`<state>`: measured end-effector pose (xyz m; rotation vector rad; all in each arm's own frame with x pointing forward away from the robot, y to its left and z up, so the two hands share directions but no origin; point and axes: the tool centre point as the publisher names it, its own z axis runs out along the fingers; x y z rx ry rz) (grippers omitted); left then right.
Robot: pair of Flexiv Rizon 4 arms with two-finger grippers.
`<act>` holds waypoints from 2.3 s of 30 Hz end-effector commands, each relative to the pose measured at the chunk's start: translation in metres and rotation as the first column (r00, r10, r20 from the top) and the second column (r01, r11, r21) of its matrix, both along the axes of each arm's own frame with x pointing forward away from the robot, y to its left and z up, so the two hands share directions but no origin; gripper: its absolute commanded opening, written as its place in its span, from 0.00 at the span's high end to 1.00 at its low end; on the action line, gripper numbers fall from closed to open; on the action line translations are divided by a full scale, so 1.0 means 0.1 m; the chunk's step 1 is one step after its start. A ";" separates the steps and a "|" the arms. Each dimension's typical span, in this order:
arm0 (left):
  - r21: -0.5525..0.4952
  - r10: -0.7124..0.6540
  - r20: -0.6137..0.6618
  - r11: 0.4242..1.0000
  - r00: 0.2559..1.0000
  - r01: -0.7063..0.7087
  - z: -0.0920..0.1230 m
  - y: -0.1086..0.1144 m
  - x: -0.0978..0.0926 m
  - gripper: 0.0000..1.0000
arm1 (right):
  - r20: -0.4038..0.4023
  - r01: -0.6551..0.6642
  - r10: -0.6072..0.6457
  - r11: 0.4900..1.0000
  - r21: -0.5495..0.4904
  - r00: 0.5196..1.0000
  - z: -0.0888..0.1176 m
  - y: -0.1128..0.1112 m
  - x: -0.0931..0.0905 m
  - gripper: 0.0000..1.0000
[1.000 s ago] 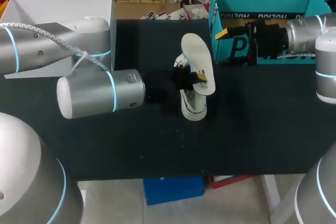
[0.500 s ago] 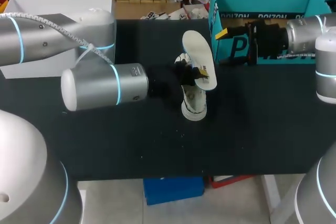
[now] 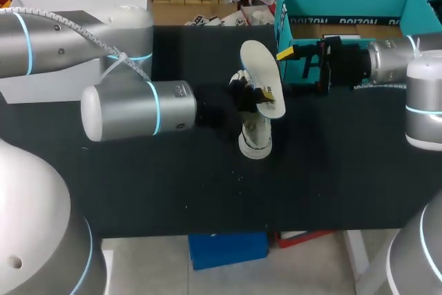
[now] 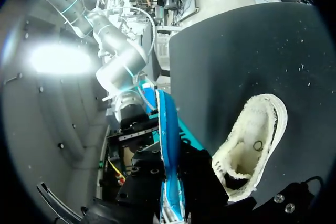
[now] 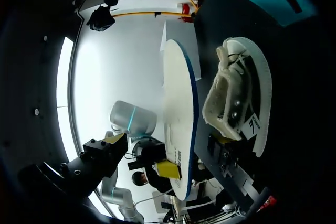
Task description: Take the shoe out of the shoebox, open the shoe tongue, remove and reinsert the insole, then place the shoe into the shoebox
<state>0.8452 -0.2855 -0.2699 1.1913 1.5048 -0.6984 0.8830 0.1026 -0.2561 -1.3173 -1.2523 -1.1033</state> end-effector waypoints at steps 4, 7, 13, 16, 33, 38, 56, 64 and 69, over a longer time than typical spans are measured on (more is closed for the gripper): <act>-0.341 -0.041 0.139 0.936 0.989 0.087 -0.09 -0.01 0.03 1.00 | 0.002 0.000 0.000 1.000 0.003 1.000 -0.02 0.15 -0.09 0.00; -0.341 -0.041 0.139 0.936 0.989 0.087 -0.09 -0.01 0.03 1.00 | 0.002 -0.006 0.006 1.000 0.000 1.000 0.00 0.20 -0.12 0.00; -0.341 -0.041 0.139 0.936 0.989 0.087 -0.09 -0.01 0.03 1.00 | 0.001 -0.020 0.020 1.000 -0.009 1.000 0.02 0.30 -0.17 0.00; -0.341 -0.041 0.139 0.936 0.989 0.087 -0.09 -0.01 0.03 1.00 | -0.006 -0.026 0.026 1.000 -0.008 1.000 0.00 0.34 -0.20 0.00; -0.341 -0.041 0.139 0.936 0.989 0.087 -0.09 -0.01 0.03 1.00 | -0.047 -0.041 0.041 0.999 0.000 0.998 -0.08 0.50 -0.33 1.00; -0.341 -0.041 0.139 0.936 0.989 0.087 -0.09 -0.01 0.03 1.00 | -0.047 -0.041 0.041 0.999 0.000 0.998 -0.08 0.50 -0.33 1.00; -0.299 -0.048 0.065 0.952 0.997 0.065 -0.10 0.13 -0.16 0.00 | -0.047 -0.041 0.041 0.999 0.000 0.998 -0.08 0.50 -0.33 1.00; -0.216 -0.008 -0.010 0.976 1.000 0.006 -0.05 0.33 -0.34 0.00 | -0.047 -0.041 0.041 0.999 0.000 0.998 -0.08 0.50 -0.33 1.00; -0.185 0.052 -0.111 0.980 0.992 -0.072 0.04 0.45 -0.39 0.00 | -0.047 -0.041 0.041 0.999 0.000 0.998 -0.08 0.50 -0.33 1.00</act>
